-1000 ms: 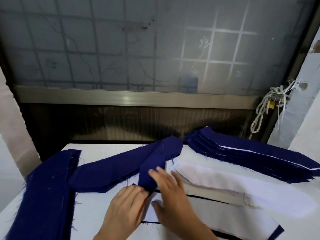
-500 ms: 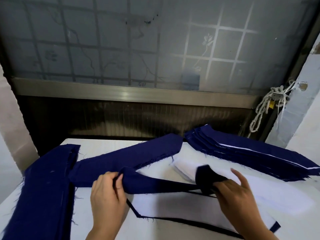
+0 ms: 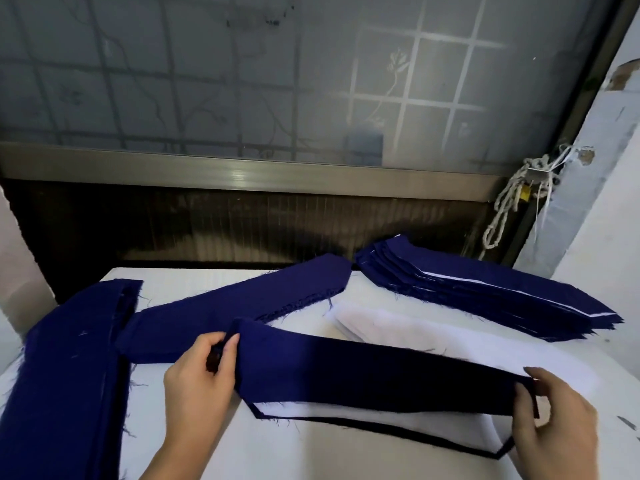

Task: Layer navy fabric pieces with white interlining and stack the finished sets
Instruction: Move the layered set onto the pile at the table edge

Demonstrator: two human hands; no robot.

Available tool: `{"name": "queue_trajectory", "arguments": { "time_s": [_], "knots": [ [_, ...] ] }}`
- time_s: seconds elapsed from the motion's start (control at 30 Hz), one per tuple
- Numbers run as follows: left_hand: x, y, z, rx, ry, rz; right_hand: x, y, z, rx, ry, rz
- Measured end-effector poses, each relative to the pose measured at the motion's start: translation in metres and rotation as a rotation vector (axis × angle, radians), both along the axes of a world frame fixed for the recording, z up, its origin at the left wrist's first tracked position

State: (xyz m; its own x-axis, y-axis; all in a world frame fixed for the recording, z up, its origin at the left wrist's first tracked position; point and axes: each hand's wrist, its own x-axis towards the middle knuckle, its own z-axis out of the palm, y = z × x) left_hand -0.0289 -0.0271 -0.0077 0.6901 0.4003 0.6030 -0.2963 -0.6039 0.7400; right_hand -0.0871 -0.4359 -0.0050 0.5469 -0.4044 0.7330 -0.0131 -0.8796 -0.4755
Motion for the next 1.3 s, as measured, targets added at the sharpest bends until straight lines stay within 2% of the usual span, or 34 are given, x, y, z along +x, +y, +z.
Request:
{"name": "queue_trajectory", "arguments": {
  "time_s": [0.27, 0.47, 0.63, 0.9, 1.03, 1.17, 1.3],
  "knots": [
    [0.007, 0.006, -0.003, -0.008, 0.227, 0.028, -0.005, 0.003, 0.006, 0.351, 0.113, 0.048],
    [0.009, 0.006, -0.001, 0.086, 0.396, 0.076, 0.001, -0.005, 0.001, 0.303, 0.335, -0.086],
    [0.008, 0.005, -0.002, 0.132, 0.42, 0.118, 0.001, -0.008, -0.002, 0.39, 0.332, -0.098],
    [0.009, 0.0, -0.003, 0.409, 0.503, 0.14, 0.002, -0.01, -0.004, 0.361, 0.403, -0.067],
    [0.01, 0.001, -0.003, 0.376, 0.508, 0.137, 0.001, -0.008, 0.0, 0.338, 0.409, -0.065],
    [0.013, 0.0, -0.005, 0.435, 0.455, 0.182, 0.0, -0.007, 0.001, 0.193, 0.438, -0.209],
    [0.014, -0.003, -0.007, 0.554, 0.496, 0.192, 0.002, -0.001, -0.002, 0.091, 0.604, -0.367]
  ]
}}
